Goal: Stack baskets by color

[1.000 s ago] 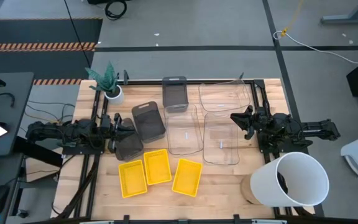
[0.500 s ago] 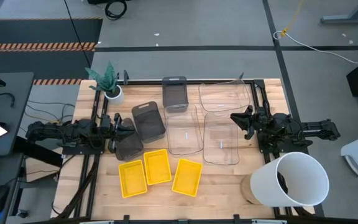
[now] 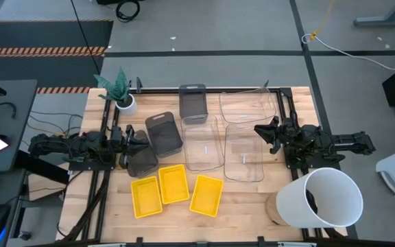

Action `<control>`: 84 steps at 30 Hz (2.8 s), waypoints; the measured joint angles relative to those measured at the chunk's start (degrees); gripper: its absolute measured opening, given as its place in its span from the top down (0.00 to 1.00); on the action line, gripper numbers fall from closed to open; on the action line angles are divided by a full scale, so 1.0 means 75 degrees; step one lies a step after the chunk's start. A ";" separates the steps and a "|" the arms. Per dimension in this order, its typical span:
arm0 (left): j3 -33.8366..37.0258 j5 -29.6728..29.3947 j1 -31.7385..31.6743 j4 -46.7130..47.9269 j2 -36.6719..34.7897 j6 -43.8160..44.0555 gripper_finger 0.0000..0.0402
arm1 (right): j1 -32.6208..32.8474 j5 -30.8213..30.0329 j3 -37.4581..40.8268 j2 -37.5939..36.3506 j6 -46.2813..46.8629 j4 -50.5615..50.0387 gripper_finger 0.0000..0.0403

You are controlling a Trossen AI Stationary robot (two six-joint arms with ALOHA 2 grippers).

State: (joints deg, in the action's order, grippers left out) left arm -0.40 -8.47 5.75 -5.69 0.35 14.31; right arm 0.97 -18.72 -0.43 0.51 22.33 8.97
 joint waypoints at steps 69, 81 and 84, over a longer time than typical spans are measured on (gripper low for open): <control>-0.0002 -0.0001 0.0000 0.0000 -0.0001 0.0002 0.92 | -0.0006 -0.0114 -0.0982 0.2776 -0.0687 0.1327 0.80; 0.0000 -0.0003 -0.0001 0.0000 0.0001 0.0000 0.90 | -0.0234 -0.0144 -0.1674 0.4212 -0.0870 0.1891 0.80; -0.0001 -0.0001 0.0001 0.0000 -0.0001 0.0003 0.91 | -0.0268 -0.0035 -0.2097 0.4521 -0.0985 0.1438 0.80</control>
State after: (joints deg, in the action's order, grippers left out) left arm -0.41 -8.48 5.76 -5.69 0.34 14.33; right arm -1.04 -18.98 -16.15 34.42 14.95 19.76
